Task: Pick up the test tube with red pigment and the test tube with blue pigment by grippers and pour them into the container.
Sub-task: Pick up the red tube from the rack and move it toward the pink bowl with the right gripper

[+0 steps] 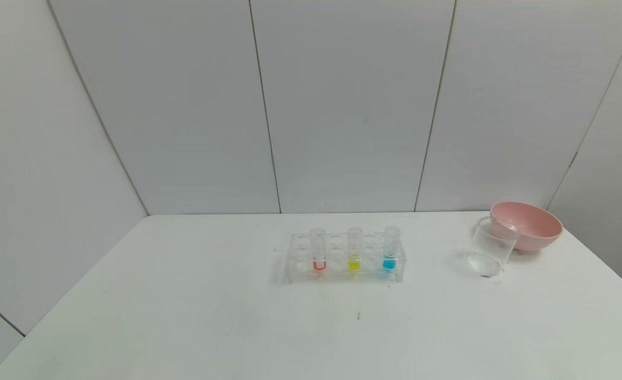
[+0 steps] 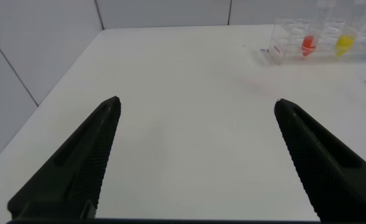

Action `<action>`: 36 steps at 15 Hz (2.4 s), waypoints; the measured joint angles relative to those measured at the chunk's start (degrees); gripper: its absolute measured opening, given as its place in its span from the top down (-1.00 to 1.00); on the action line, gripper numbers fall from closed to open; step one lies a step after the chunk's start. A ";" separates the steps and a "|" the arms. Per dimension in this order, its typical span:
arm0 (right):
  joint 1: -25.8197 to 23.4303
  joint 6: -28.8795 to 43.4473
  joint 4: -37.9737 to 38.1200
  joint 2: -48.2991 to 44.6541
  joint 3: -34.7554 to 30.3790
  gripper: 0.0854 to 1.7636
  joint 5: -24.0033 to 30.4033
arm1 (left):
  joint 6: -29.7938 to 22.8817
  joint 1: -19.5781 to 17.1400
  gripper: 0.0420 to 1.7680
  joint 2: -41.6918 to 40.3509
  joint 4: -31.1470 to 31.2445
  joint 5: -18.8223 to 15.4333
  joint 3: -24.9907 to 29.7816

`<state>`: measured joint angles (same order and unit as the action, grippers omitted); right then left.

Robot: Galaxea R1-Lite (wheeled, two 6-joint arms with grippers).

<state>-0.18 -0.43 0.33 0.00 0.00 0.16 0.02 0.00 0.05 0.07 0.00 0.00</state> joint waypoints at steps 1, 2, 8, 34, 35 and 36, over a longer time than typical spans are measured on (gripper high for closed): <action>0.00 0.00 0.00 0.00 0.00 -0.94 0.00 | -0.02 0.00 -1.00 0.00 0.00 0.00 0.00; 0.00 -0.01 0.02 0.00 0.00 -0.94 0.00 | -0.02 0.00 -1.00 0.00 0.00 0.00 0.00; 0.00 -0.04 -0.04 0.00 0.00 -0.94 -0.02 | -0.02 0.00 -1.00 0.00 0.02 0.00 0.00; 0.26 0.87 -26.33 38.80 16.46 -0.94 0.46 | -0.02 0.00 -1.00 0.00 0.00 0.00 0.00; 0.26 0.87 -30.46 43.76 16.90 -0.94 0.60 | -0.02 0.00 -1.00 0.00 0.00 0.00 0.00; 0.32 0.85 -35.06 49.23 17.49 -0.94 0.93 | -0.02 0.00 -1.00 0.00 0.00 0.00 0.00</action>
<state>0.13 0.43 -34.73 49.23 17.49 1.08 0.00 0.00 0.05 0.07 0.00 0.00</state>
